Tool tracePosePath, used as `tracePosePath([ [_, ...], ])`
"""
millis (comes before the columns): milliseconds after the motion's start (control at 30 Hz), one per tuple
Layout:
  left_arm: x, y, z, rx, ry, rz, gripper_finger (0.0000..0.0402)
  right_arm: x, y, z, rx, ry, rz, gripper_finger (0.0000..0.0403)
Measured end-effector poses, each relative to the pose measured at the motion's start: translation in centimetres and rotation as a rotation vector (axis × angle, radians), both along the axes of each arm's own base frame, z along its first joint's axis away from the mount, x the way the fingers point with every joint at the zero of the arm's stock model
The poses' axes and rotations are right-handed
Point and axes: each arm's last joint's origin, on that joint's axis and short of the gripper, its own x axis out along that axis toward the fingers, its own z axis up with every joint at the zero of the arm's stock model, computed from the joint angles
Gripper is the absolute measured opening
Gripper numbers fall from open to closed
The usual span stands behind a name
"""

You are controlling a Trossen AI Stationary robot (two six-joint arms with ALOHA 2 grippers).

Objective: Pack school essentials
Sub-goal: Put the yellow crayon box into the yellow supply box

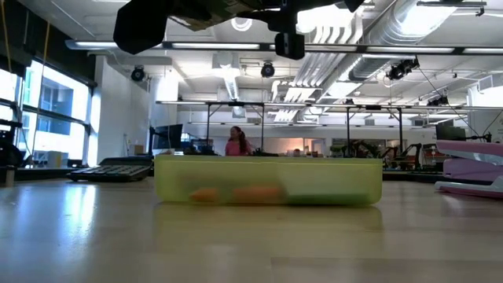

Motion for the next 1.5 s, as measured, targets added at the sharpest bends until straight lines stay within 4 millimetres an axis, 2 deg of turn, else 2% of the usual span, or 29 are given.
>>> tracePosePath([
  [233, 0.0, 0.0, 0.0, -0.042, -0.039, -0.016, 0.0187, 0.0, 0.0, 0.0, -0.026, -0.012, 0.013, 0.0137],
  [400, -0.1, 0.0, 0.1, -0.047, -0.126, 0.028, 0.0208, -0.1, 0.0, -0.1, -0.045, -0.009, 0.023, 0.0137],
  [800, -0.1, 0.0, 0.1, -0.032, -0.139, 0.047, 0.0204, -0.1, 0.0, -0.2, -0.071, -0.009, 0.039, 0.0096],
  [1233, 0.2, -0.1, 0.6, -0.113, -0.286, 0.051, 0.0209, -1.9, -1.2, 1.6, -0.14, -0.037, 0.003, 0.0094],
  [1500, 0.5, -0.1, 1.0, -0.13, -0.317, 0.058, 0.0213, -2.1, -1.3, 1.7, -0.147, -0.027, 0.006, 0.0094],
])
